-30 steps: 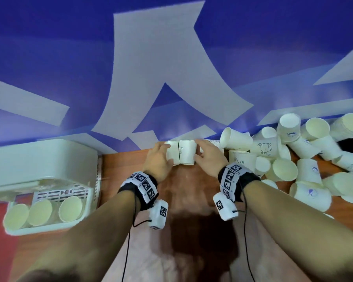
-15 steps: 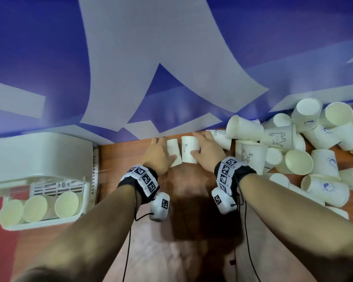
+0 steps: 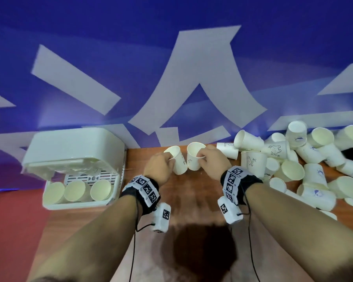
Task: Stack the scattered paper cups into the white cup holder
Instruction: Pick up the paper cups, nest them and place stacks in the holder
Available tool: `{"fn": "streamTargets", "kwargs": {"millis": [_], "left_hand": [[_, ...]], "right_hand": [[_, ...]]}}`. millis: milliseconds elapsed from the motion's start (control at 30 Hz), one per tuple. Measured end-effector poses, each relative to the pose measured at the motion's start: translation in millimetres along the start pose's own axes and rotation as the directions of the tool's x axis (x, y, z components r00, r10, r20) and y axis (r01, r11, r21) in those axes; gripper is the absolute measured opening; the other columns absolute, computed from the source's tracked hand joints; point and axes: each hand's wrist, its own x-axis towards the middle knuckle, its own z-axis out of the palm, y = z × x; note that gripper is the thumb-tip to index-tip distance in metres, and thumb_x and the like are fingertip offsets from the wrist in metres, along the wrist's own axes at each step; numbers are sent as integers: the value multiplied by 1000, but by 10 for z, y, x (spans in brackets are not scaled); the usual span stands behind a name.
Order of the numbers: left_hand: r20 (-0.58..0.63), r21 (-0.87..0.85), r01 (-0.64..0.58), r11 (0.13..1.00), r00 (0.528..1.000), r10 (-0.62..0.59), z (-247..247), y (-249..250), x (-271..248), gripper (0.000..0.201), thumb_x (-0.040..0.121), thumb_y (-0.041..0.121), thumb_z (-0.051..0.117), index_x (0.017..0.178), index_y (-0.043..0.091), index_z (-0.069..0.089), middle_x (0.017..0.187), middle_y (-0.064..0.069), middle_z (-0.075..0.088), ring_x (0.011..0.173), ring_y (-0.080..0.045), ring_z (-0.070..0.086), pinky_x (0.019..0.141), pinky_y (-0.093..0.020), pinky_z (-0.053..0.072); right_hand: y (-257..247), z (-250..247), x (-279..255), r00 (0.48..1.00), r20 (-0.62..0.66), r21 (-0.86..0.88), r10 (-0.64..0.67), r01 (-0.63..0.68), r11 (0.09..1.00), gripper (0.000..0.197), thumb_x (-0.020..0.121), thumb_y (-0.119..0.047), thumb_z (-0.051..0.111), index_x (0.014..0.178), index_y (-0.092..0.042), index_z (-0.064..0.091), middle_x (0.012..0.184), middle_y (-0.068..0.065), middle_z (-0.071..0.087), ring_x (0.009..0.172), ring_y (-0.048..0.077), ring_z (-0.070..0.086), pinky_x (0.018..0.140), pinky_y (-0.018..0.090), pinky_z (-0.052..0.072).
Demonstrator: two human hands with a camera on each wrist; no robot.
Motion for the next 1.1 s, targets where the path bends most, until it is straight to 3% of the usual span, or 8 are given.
{"fn": "streamTargets", "kwargs": {"millis": [233,367,567,700,800,1100], "left_hand": [[-124,-91,-20,996,992,8,-438,-404,-610,27,96,32,50,89,12,67,91,-10,63,85,-27,58,79,-38,46],[-154,-123,-4,992,988,-15,-722,-774,-959,29,97,32,49,89,12,67,90,-9,65,83,-26,59,76,-40,47],[-188,-142,33,989,980,-60,-1198,-1366,-1408,27,95,29,51,79,13,67,76,-4,64,73,-22,59,66,-32,44],[-243,-157,65,985,965,-103,-1471,-1771,-1663,27,93,29,53,77,14,69,77,-4,64,75,-21,59,67,-34,46],[-270,-152,99,983,953,-138,-1641,-2050,-1807,28,94,30,52,83,14,71,85,-3,63,81,-20,56,73,-35,46],[-283,-144,94,985,950,-133,-1814,-2618,-1875,22,93,26,57,89,16,75,92,-5,60,88,-21,55,78,-37,47]], "right_hand": [[-777,113,-299,996,-28,-51,-82,81,995,13,90,-21,53,93,-18,65,97,-4,53,90,18,52,81,34,46],[-1259,294,-412,993,-10,-48,-121,120,992,13,90,-24,54,92,-19,65,98,-4,56,90,17,52,79,35,48],[-2002,567,-496,980,1,-45,-200,200,979,16,91,-25,53,83,-17,65,87,-3,57,83,20,55,75,36,47],[-2444,782,-512,967,7,-54,-254,254,966,19,92,-24,53,77,-17,63,81,-4,53,77,19,53,69,32,42],[-2699,929,-486,959,22,-80,-282,283,956,23,91,-26,54,70,-19,61,81,-2,58,75,20,56,69,36,47],[-3020,1260,-391,964,73,-156,-256,265,952,21,90,-32,54,80,-23,70,86,-6,62,81,16,58,74,39,52]]}}
